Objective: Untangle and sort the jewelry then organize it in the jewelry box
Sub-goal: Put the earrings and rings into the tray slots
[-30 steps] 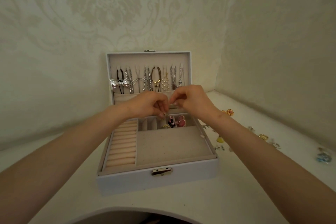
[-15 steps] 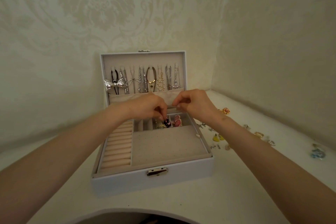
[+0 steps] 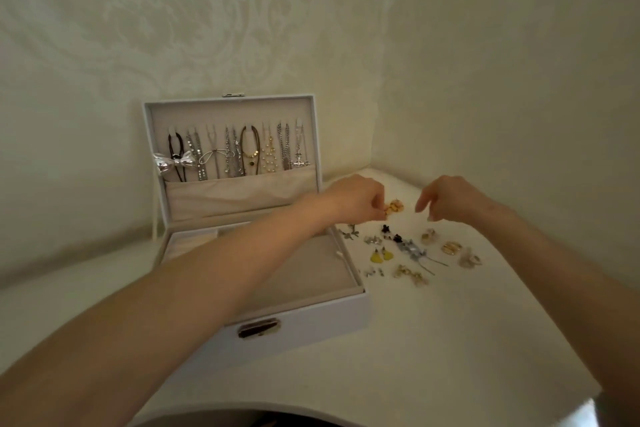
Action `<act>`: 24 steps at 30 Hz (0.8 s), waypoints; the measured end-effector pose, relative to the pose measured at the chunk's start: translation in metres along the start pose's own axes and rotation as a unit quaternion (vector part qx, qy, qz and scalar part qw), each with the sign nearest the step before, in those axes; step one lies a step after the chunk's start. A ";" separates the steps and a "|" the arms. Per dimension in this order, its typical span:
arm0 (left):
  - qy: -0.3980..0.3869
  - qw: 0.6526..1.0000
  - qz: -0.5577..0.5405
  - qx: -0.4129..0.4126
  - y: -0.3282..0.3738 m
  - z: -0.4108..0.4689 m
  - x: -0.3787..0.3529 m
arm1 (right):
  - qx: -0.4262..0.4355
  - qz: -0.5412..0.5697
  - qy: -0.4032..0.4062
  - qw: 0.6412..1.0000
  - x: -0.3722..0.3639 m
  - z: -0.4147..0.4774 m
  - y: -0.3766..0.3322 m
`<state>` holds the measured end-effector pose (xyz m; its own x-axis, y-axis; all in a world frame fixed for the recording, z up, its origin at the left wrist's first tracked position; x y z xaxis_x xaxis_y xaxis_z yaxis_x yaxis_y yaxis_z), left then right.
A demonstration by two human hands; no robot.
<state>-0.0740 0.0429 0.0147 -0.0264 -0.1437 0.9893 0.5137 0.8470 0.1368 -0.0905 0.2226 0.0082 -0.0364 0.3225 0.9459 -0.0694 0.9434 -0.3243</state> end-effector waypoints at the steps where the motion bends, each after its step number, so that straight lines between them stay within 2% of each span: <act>1: -0.016 1.000 -0.001 0.004 0.012 0.015 -0.009 | -0.014 -0.015 -0.021 1.000 -0.002 0.000 0.010; 4: -0.035 0.999 0.003 0.029 0.042 0.052 -0.031 | -0.041 -0.013 -0.051 0.998 -0.012 0.001 0.028; 11: -0.058 0.995 0.016 0.075 0.056 0.080 -0.058 | -0.070 0.097 -0.039 0.992 -0.015 0.006 0.033; 18: -0.073 0.994 0.006 0.083 0.056 0.080 -0.058 | -0.089 0.080 -0.053 0.991 -0.022 0.006 0.027; 24: -0.043 0.996 0.072 0.043 0.067 0.072 -0.050 | -0.082 0.029 -0.052 0.995 -0.025 0.007 0.019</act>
<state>-0.1005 0.1436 -0.0222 -0.0324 0.0242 0.9992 0.4430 0.8965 -0.0074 -0.0975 0.2314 -0.0219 -0.1389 0.3745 0.9168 0.1000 0.9263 -0.3633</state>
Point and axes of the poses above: each hand's wrist, its own z-axis towards the middle knuckle, its own x-axis out of the back of the hand, y = z × x, the point moved 2 cm from there along z, towards the middle knuckle, and after that the axes turned 4 degrees about z, right-handed, at the moved point
